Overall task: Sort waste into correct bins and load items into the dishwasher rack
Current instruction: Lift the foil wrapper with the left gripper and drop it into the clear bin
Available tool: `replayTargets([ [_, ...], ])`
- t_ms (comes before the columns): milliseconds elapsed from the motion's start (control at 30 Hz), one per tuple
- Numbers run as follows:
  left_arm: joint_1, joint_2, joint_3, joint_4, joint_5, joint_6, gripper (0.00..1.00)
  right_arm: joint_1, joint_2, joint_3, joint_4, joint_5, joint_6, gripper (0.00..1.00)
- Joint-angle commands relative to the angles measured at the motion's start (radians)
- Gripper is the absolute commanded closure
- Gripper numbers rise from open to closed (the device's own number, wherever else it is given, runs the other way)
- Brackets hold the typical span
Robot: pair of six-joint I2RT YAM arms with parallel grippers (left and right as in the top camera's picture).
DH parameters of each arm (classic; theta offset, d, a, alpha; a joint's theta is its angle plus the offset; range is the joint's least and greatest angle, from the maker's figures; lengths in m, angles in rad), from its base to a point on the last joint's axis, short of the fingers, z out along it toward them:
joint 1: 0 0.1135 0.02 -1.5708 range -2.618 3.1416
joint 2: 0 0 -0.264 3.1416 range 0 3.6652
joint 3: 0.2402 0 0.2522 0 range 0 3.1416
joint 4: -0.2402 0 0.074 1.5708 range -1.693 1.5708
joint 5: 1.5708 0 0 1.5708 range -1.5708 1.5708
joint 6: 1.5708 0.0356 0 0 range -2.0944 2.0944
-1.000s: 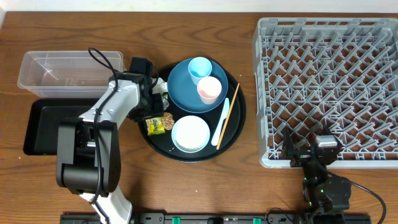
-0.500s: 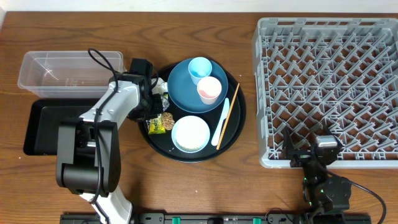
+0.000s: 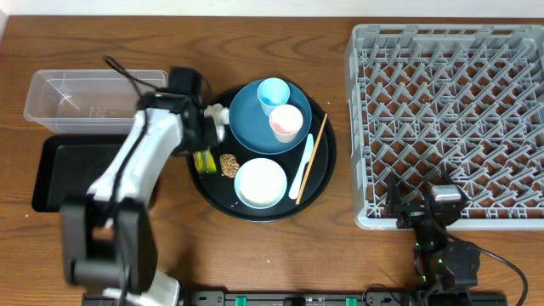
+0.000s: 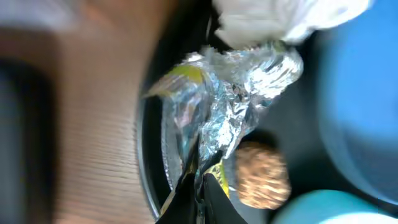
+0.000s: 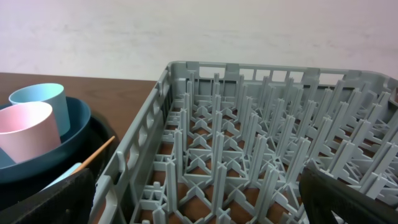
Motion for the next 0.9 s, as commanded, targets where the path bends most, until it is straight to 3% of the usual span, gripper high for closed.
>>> replayTargets([
  [0,0.0,-0.127,0.033,-0.002,-0.08,0.005,0.94,0.006,-0.005,-0.001,-0.005,0.01,-0.008,0.01],
  [167,0.001,-0.269,0.033,0.024,-0.229,0.005,0.94,0.006,-0.005,-0.001,-0.005,0.01,-0.008,0.01],
  [367,0.001,-0.355,0.033,0.061,-0.254,0.005,0.94,0.006,-0.005,-0.001,-0.005,0.01,-0.008,0.01],
  [633,0.033,-0.333,0.033,0.095,-0.369,0.005,0.94,0.006,-0.005,-0.001,-0.005,0.01,-0.008,0.01],
  [867,0.167,-0.253,0.033,0.155,-0.368,0.005,0.94,0.006,-0.005,-0.001,-0.004,0.01,-0.008,0.01],
])
